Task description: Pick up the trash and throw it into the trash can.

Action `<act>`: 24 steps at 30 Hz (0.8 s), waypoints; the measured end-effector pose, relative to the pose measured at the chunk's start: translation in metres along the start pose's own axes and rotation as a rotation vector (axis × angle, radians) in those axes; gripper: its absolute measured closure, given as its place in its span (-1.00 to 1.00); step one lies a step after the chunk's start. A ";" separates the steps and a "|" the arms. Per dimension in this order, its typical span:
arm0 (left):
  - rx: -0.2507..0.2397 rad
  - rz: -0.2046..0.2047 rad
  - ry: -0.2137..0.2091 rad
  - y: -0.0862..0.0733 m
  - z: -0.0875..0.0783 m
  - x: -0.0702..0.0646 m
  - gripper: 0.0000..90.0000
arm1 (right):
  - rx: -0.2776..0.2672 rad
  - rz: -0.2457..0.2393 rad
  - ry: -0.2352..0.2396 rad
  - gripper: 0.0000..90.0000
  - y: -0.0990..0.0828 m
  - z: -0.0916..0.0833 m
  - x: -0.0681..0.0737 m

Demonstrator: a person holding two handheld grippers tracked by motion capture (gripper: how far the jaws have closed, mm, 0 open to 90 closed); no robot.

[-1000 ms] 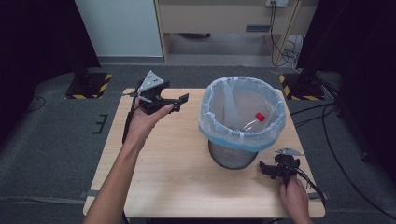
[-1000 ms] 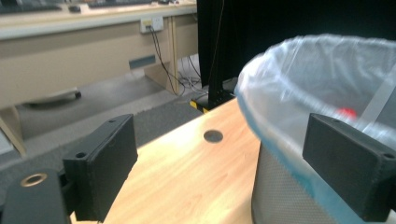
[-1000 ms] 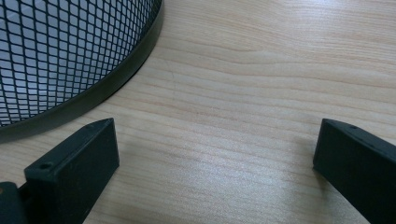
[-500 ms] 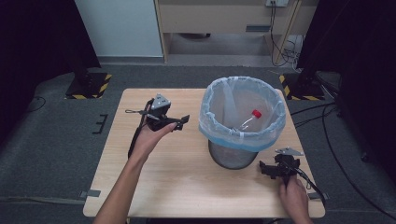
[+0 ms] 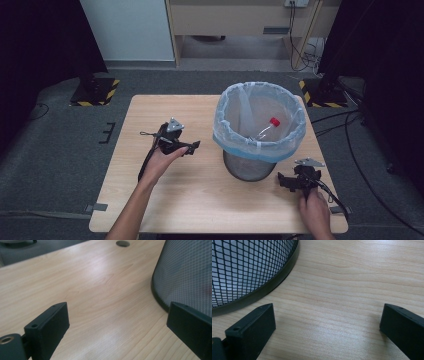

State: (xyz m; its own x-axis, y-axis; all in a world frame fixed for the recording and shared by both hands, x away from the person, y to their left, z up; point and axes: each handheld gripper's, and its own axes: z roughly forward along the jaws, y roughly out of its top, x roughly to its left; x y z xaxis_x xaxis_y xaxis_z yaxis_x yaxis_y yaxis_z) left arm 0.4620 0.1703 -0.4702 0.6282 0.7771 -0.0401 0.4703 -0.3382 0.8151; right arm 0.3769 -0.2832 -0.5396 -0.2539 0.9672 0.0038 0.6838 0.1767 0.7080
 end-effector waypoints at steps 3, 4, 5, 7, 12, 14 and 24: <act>0.015 -0.016 0.009 -0.009 0.001 0.005 -0.92 | 0.000 0.000 0.000 -0.99 0.000 0.000 0.000; 0.020 -0.020 0.013 -0.011 0.001 0.006 -0.92 | 0.000 0.000 0.000 -0.99 0.000 0.000 0.000; 0.024 -0.028 0.018 -0.014 0.001 0.008 -0.92 | -0.001 -0.003 0.000 -0.99 0.000 0.000 0.000; 0.029 -0.040 0.024 -0.017 0.000 0.011 -0.92 | 0.000 0.000 0.000 -0.99 0.000 0.000 0.000; 0.068 -0.052 0.051 -0.024 0.000 0.017 -0.92 | -0.001 -0.003 0.000 -0.99 0.000 0.000 0.000; 0.093 -0.061 0.073 -0.029 0.002 0.021 -0.92 | 0.000 0.000 0.000 -0.99 0.000 0.000 0.000; 0.161 -0.097 0.174 -0.056 0.006 0.039 -0.92 | 0.000 0.000 0.000 -0.99 0.000 0.000 0.000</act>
State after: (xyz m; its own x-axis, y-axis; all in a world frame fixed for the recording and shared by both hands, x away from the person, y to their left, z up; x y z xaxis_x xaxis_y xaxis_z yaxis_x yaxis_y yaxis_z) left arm 0.4635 0.2161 -0.5206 0.4652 0.8852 -0.0022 0.6248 -0.3265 0.7092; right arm 0.3769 -0.2832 -0.5396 -0.2541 0.9672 0.0034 0.6838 0.1772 0.7079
